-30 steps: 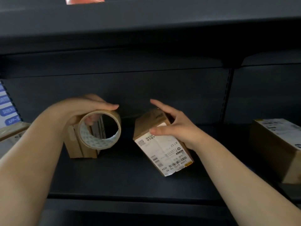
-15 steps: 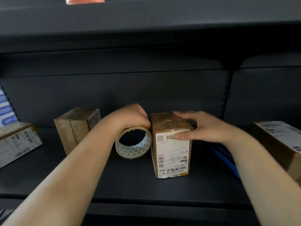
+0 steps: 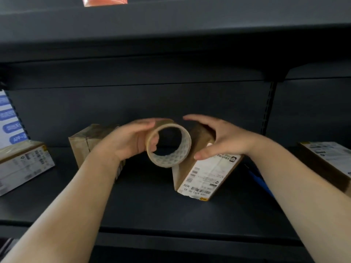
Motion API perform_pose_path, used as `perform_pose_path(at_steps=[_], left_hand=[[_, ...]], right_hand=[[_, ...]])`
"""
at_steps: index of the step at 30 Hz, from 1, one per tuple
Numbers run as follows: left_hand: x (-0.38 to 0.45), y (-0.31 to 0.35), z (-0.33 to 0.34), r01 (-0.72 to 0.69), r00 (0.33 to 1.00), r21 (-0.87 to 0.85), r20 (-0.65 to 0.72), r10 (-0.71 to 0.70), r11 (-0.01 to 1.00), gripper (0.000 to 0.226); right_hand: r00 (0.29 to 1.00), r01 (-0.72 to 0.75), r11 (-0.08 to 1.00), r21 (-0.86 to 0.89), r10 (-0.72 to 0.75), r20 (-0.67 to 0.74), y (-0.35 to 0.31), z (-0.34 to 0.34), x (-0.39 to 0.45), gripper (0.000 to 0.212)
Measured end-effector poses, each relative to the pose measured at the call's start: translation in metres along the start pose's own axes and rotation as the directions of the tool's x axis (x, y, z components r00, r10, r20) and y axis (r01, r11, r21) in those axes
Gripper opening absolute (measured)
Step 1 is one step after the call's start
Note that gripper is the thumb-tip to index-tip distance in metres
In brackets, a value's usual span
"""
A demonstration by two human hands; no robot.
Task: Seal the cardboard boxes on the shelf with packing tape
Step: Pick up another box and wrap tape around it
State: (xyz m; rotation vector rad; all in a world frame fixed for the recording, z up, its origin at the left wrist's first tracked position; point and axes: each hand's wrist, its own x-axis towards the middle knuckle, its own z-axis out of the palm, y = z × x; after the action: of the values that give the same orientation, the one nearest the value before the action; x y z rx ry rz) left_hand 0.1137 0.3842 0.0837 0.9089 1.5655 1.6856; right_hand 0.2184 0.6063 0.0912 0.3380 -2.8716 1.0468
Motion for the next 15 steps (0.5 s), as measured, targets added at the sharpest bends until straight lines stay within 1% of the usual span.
perform_pose_path(at_steps=[1, 2, 3, 4, 5, 7, 9, 10, 11, 12, 13, 14, 15], left_hand=[[-0.002, 0.003, -0.002, -0.016, 0.999, 0.022, 0.035, 0.015, 1.0, 0.043], [-0.001, 0.006, -0.003, 0.001, 1.0, 0.123, 0.022, -0.004, 0.992, 0.045], [-0.001, 0.009, -0.002, 0.057, 0.998, 0.257, -0.049, -0.046, 0.965, 0.045], [-0.001, 0.013, 0.001, 0.138, 0.986, 0.383, -0.144, -0.088, 0.913, 0.044], [-0.001, 0.015, 0.004, 0.222, 0.965, 0.462, -0.228, -0.127, 0.858, 0.042], [0.0, 0.016, 0.008, 0.308, 0.943, 0.547, -0.282, -0.175, 0.779, 0.042], [0.002, 0.017, 0.012, 0.331, 0.937, 0.619, -0.306, -0.169, 0.712, 0.039], [0.002, 0.019, 0.013, 0.318, 0.943, 0.646, -0.295, -0.157, 0.694, 0.038], [0.002, 0.021, 0.013, 0.291, 0.954, 0.65, -0.254, -0.16, 0.702, 0.044], [0.002, 0.022, 0.011, 0.258, 0.966, 0.628, -0.196, -0.171, 0.734, 0.058], [0.001, 0.022, 0.007, 0.231, 0.973, 0.576, -0.144, -0.181, 0.784, 0.071], [-0.002, 0.021, 0.004, 0.206, 0.979, 0.505, -0.097, -0.182, 0.838, 0.078], [-0.005, 0.019, 0.0, 0.176, 0.984, 0.428, -0.048, -0.172, 0.887, 0.079]], right_hand=[[0.999, 0.034, 0.995, 0.092, -0.031, -0.034, 0.006, 0.002, -0.003, 0.09], [0.996, 0.063, 0.982, 0.178, -0.051, -0.069, 0.013, 0.005, -0.006, 0.088], [0.992, 0.089, 0.96, 0.264, -0.064, -0.104, 0.019, 0.008, -0.009, 0.087], [0.988, 0.115, 0.93, 0.348, -0.072, -0.136, 0.026, 0.012, -0.012, 0.086], [0.984, 0.143, 0.896, 0.42, -0.081, -0.161, 0.031, 0.015, -0.015, 0.085], [0.975, 0.19, 0.845, 0.5, -0.102, -0.198, 0.04, 0.022, -0.018, 0.081], [0.97, 0.207, 0.824, 0.528, -0.101, -0.221, 0.047, 0.026, -0.019, 0.078], [0.969, 0.204, 0.816, 0.541, -0.088, -0.232, 0.05, 0.028, -0.02, 0.077], [0.967, 0.203, 0.807, 0.555, -0.077, -0.242, 0.053, 0.028, -0.02, 0.078], [0.965, 0.204, 0.797, 0.568, -0.068, -0.252, 0.056, 0.028, -0.02, 0.08], [0.965, 0.204, 0.788, 0.58, -0.062, -0.256, 0.059, 0.028, -0.021, 0.083], [0.965, 0.204, 0.782, 0.589, -0.058, -0.257, 0.062, 0.028, -0.023, 0.085], [0.965, 0.206, 0.778, 0.594, -0.06, -0.256, 0.064, 0.029, -0.023, 0.087]])
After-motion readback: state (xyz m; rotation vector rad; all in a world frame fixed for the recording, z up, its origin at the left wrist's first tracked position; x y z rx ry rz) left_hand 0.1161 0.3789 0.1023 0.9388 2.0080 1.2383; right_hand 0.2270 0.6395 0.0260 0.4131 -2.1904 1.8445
